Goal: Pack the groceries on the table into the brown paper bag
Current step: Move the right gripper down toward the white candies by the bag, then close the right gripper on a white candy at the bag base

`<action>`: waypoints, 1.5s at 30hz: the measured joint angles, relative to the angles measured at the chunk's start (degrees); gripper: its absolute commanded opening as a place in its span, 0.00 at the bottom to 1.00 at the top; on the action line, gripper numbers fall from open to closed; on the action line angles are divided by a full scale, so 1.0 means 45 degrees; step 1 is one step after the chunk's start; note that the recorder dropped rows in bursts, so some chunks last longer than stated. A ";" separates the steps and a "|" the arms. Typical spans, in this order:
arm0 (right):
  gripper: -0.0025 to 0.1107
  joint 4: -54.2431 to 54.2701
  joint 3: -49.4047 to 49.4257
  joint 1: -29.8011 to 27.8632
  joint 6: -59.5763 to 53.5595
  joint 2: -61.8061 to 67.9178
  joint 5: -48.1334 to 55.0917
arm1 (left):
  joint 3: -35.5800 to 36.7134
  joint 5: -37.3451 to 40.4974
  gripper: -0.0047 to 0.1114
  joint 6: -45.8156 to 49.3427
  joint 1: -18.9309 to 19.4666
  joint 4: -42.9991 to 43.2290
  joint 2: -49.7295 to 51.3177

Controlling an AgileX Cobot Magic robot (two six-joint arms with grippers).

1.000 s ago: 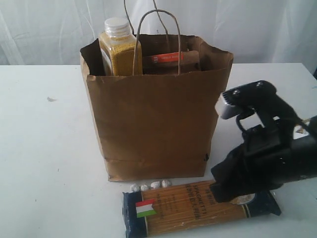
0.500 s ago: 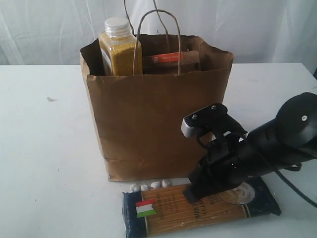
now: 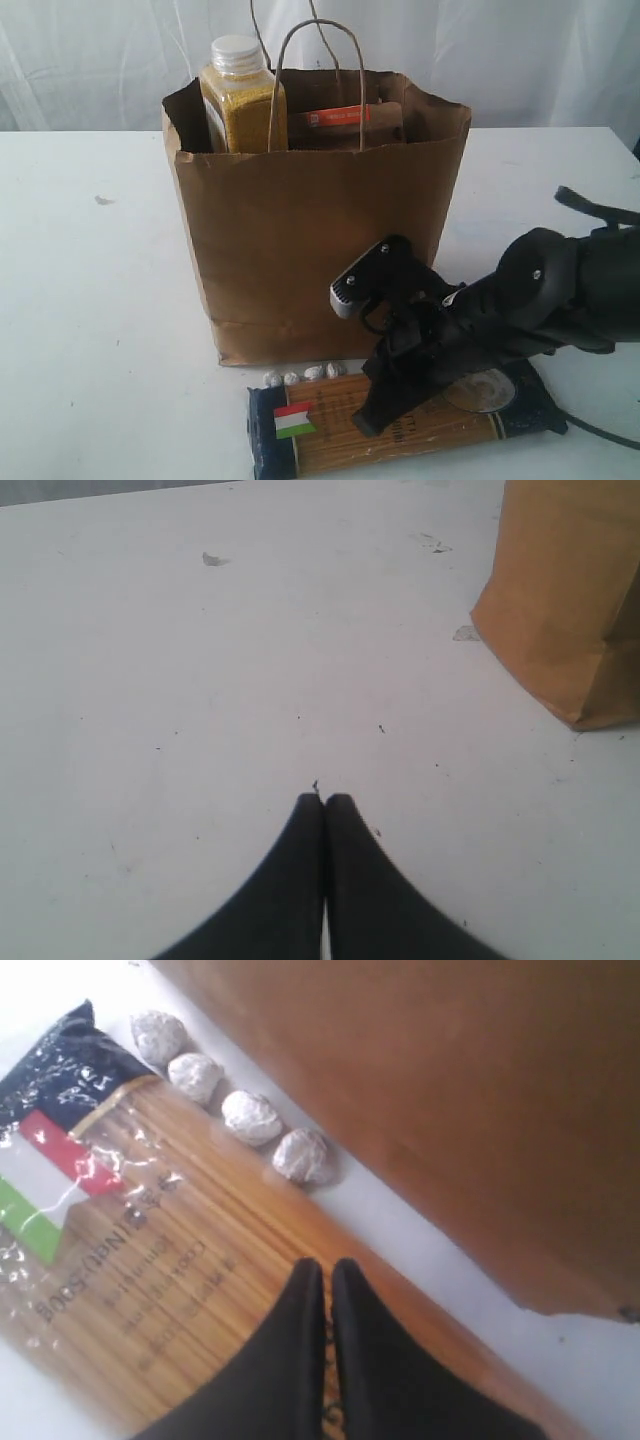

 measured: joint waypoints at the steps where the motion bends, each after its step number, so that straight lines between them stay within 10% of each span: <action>1: 0.05 0.0000 0.0000 0.0072 0.0000 0.0133 -0.0161 | 0.0000 0.0000 0.04 0.0000 0.0000 0.0000 0.0000; 23: 0.05 0.0185 -0.0129 0.0317 0.0742 0.0713 0.1959 | 0.0000 0.0000 0.04 0.0000 0.0000 0.0000 0.0000; 45: 0.13 -0.4017 -0.0136 0.0326 0.7595 -0.0058 0.2897 | 0.0000 0.0026 0.04 0.0000 0.0000 0.0000 0.0000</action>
